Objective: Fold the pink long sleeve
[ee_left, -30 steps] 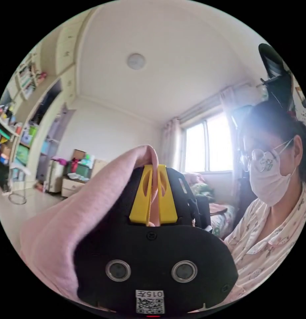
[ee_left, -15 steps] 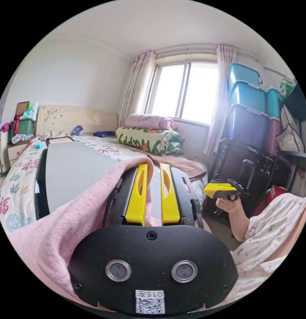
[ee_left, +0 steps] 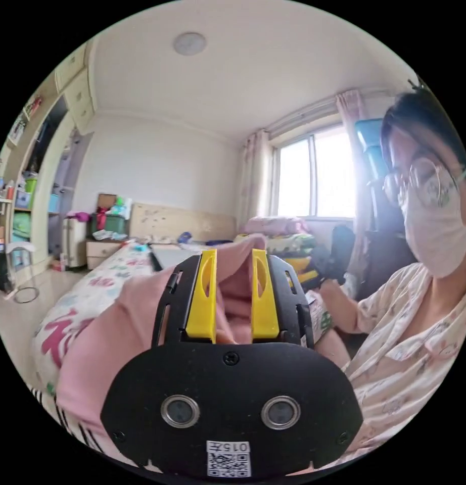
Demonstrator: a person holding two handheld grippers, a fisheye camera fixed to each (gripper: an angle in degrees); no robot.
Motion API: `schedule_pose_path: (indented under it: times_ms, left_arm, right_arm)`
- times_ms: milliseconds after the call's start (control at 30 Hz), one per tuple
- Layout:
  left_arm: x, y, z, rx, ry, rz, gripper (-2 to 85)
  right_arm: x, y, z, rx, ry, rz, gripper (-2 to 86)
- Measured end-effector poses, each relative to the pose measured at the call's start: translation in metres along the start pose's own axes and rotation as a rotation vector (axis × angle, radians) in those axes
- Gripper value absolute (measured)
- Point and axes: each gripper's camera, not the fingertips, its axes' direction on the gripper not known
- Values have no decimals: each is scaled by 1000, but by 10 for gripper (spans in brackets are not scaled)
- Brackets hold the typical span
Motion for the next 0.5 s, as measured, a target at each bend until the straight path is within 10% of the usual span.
schedule_pose_path:
  times_ms: [167,500]
  left_arm:
    - [29,87,-38,-309,-217,-18,161]
    - [86,58,-62,-116,-175,40,36]
  right_arm:
    - [2,4,-24,-43,-33,-14,133]
    - [-94,-101,14,-12,-162,-443,142]
